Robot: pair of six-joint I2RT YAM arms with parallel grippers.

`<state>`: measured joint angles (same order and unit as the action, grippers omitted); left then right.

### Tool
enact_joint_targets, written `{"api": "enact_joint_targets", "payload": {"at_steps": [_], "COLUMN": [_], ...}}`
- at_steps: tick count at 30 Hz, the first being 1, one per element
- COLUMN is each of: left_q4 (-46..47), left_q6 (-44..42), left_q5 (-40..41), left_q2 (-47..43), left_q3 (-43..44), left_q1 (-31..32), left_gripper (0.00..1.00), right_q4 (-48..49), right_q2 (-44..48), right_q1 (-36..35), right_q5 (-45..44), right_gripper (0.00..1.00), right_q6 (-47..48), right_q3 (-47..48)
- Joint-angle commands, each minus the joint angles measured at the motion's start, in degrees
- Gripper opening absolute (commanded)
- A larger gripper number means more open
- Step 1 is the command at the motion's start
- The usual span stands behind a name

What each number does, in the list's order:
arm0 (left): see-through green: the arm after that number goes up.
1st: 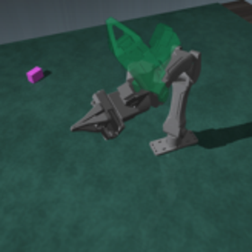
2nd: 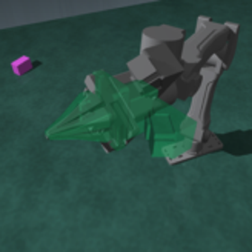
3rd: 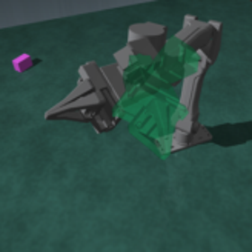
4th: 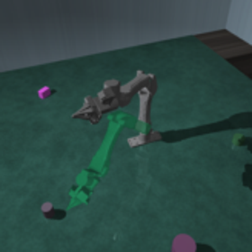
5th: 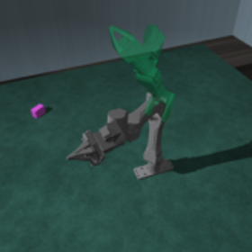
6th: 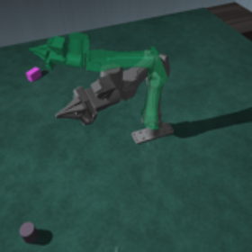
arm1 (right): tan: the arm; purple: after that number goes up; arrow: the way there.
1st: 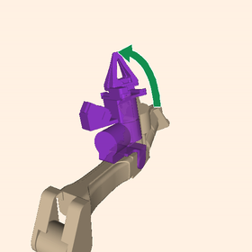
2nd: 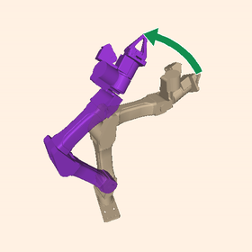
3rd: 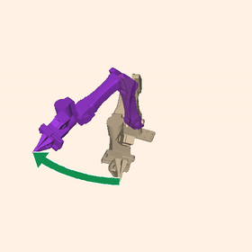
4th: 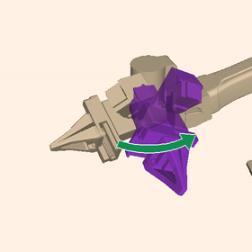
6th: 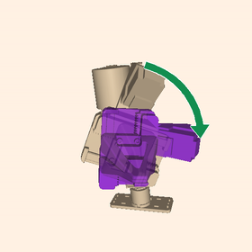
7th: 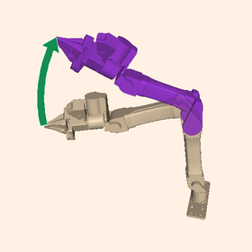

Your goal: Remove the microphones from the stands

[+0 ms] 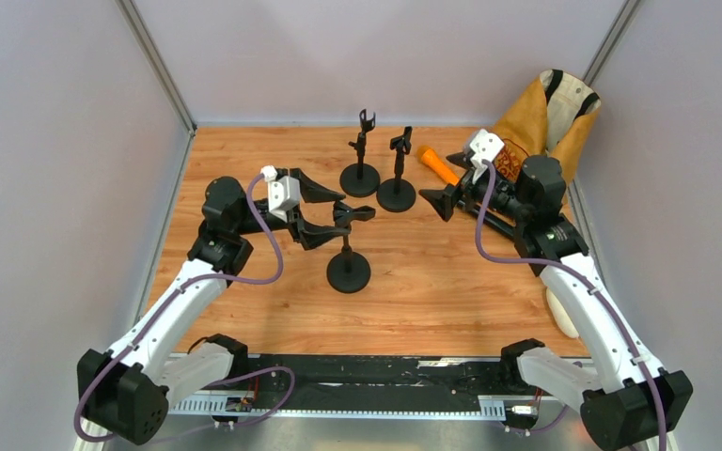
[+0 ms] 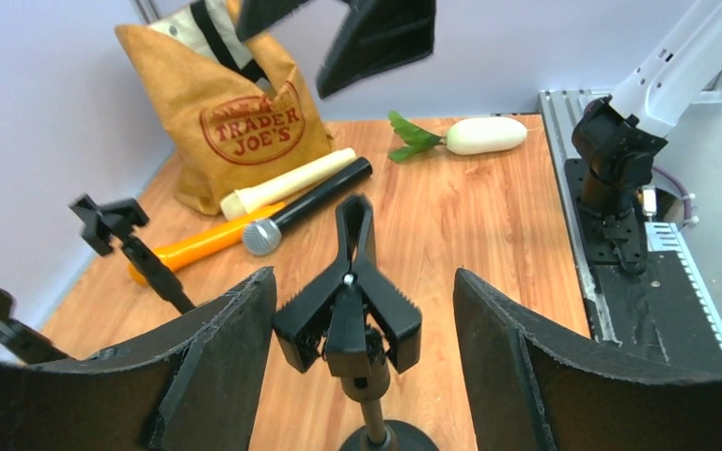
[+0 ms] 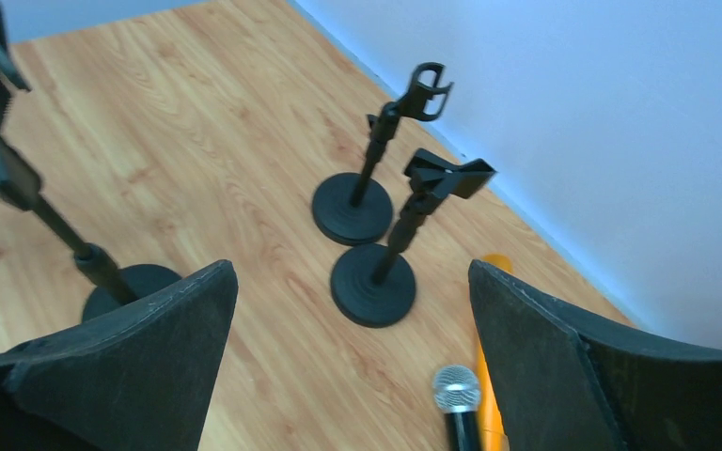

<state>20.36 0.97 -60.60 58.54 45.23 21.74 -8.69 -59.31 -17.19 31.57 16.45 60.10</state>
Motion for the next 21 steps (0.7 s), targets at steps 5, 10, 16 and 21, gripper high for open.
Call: {"api": "enact_joint_targets", "payload": {"at_steps": [5,10,16,21], "left_q4": [-14.40,-20.88,-26.99,-26.48], "left_q6": [-10.69,-17.05,-22.09,-21.89], "left_q5": [1.14,2.52,2.01,-3.04], "left_q2": [-5.56,-6.57,-6.03,-5.66], "left_q3": [7.92,9.92,11.26,9.21], "left_q1": [-1.94,-3.15,-8.15,-14.68], "left_gripper": [0.76,0.77,0.77,0.78], "right_q4": [11.26,19.71,31.42,33.15], "right_q2": [-0.20,0.00,-3.80,-8.71], "right_q1": [0.15,-0.78,-1.61,-6.78], "right_q5": [20.35,25.53,26.57,22.93], "right_gripper": [0.98,0.95,1.00,1.00], "right_q6": [-3.98,-0.33,-2.34,-0.84], "right_q3": [-7.59,-13.90,-19.69,-19.46]}}
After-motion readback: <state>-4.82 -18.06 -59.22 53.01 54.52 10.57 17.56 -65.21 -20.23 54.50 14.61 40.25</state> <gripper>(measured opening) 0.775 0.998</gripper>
